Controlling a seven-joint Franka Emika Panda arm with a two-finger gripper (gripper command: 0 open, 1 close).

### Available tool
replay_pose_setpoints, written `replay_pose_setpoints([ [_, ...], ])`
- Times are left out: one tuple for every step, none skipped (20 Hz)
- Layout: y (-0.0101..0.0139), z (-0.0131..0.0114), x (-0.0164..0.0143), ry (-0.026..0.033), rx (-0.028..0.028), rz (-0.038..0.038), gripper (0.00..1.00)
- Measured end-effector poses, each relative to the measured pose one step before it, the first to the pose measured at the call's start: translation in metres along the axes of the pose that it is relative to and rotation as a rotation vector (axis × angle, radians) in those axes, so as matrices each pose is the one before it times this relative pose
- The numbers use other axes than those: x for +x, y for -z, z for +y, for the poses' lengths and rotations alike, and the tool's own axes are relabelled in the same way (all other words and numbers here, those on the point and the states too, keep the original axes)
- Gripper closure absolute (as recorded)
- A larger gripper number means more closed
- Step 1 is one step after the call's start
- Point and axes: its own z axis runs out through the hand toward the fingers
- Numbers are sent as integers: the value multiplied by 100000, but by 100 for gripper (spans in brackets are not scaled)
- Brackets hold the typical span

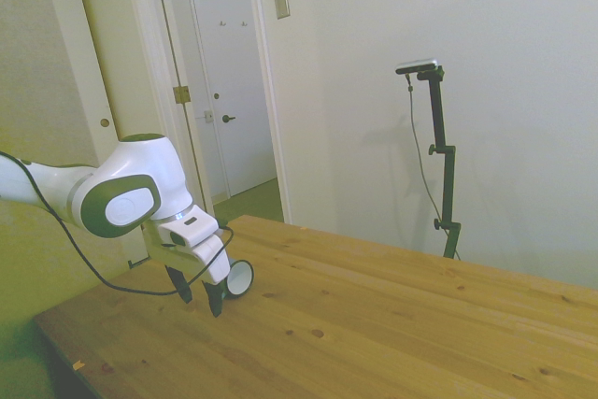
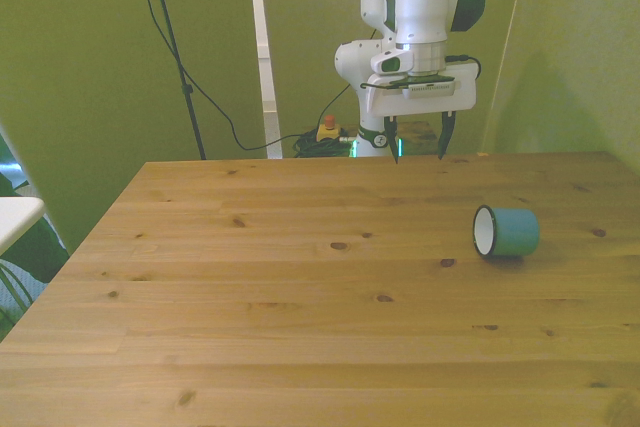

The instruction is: Flip the mug upright

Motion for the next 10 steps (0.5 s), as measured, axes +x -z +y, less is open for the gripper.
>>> replay_pose_setpoints([
  [-11, -12, 12, -228, -11, -19, 0],
  [27, -37, 44, -897, 348, 376, 0],
  [213, -149, 149, -16, 1186, 1257, 0],
  [289, -193, 175, 14, 1115, 1152, 0],
  [402, -287, 262, 28, 1220, 1201, 0],
  [451, -386, 409, -65, 1069, 904, 0],
  [461, -495, 602, -283, 1113, 686, 0],
  [354, -627, 796, -595, 1298, 329, 0],
  [282, -770, 888, -628, 1424, 130, 0],
  [153, -947, 1020, -428, 1134, 27, 0],
])
